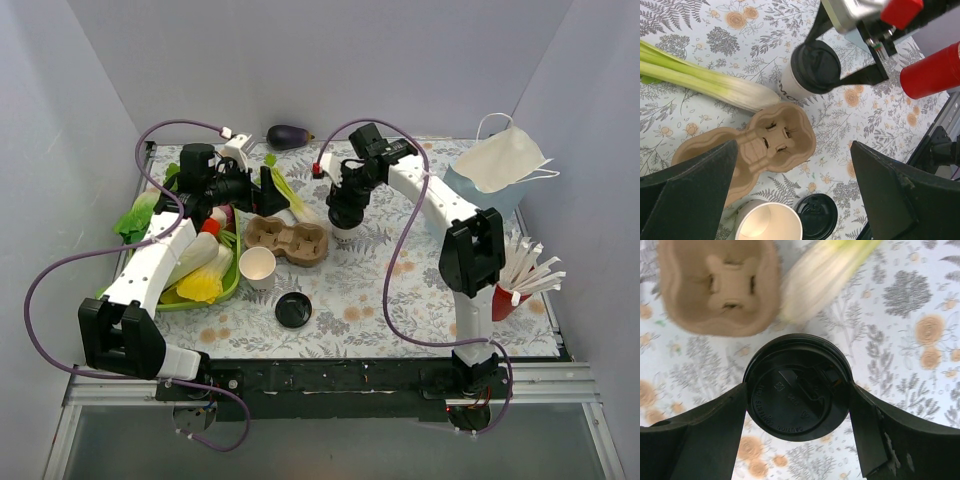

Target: Pack the takeout coffee

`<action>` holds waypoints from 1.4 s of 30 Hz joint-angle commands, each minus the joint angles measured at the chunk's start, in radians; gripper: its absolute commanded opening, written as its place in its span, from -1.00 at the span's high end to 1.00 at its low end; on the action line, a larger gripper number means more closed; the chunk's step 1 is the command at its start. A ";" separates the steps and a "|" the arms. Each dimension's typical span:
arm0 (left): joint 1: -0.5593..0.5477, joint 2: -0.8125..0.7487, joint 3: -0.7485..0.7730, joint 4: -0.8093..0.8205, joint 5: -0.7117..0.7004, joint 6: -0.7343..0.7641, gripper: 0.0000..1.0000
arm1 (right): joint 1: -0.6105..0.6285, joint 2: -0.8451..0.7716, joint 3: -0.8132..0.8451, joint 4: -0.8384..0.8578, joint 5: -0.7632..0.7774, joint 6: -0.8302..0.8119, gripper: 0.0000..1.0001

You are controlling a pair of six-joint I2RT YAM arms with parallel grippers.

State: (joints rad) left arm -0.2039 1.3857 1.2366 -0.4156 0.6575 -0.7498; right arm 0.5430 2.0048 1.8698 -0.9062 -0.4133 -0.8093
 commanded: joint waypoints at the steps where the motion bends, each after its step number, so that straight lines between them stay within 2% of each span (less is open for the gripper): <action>1: 0.011 -0.039 0.001 -0.025 -0.010 0.029 -0.96 | -0.014 0.084 0.173 -0.008 0.004 0.044 -0.44; 8: 0.014 -0.017 -0.003 -0.023 -0.007 0.029 -0.96 | -0.025 0.198 0.307 -0.004 -0.004 0.085 -0.51; 14: 0.014 0.012 0.004 -0.028 -0.111 0.035 -0.96 | -0.032 0.229 0.322 0.036 0.019 0.160 -0.74; 16: 0.014 0.016 0.017 -0.046 -0.089 0.082 -0.95 | -0.037 0.230 0.327 0.053 0.022 0.198 -0.85; 17: 0.012 0.022 0.024 -0.084 -0.070 0.189 -0.91 | -0.041 0.227 0.328 0.058 0.019 0.211 -0.89; 19: 0.012 0.048 0.072 -0.139 0.006 0.295 -0.77 | -0.048 0.224 0.345 0.058 0.004 0.231 -0.95; 23: 0.012 0.096 0.153 -0.320 0.085 0.590 -0.72 | -0.067 0.181 0.354 0.070 -0.007 0.281 -0.96; 24: 0.012 0.133 0.171 -0.359 0.097 0.718 -0.72 | -0.071 0.172 0.356 0.070 -0.018 0.289 -0.96; 29: 0.012 0.304 0.386 -0.660 0.111 1.053 -0.52 | -0.097 0.054 0.292 0.073 -0.064 0.337 -0.96; 31: 0.011 0.376 0.440 -0.721 0.099 1.171 -0.45 | -0.101 -0.019 0.252 0.067 -0.074 0.338 -0.96; 34: -0.003 0.412 0.465 -0.762 0.061 1.254 -0.34 | -0.109 -0.128 0.142 0.061 -0.068 0.337 -0.96; 35: -0.020 0.418 0.454 -0.752 0.044 1.300 -0.25 | -0.112 -0.152 0.117 0.056 -0.068 0.338 -0.96; 38: -0.046 0.411 0.393 -0.707 -0.018 1.378 -0.14 | -0.135 -0.247 0.022 0.052 -0.070 0.348 -0.96; 42: -0.078 0.430 0.376 -0.707 -0.062 1.431 -0.04 | -0.160 -0.351 -0.118 0.059 -0.065 0.358 -0.96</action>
State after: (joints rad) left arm -0.2481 1.8294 1.6184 -1.1034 0.6422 0.5396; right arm 0.4099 1.7214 1.8561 -0.8497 -0.4675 -0.4736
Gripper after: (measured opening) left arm 0.551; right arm 0.981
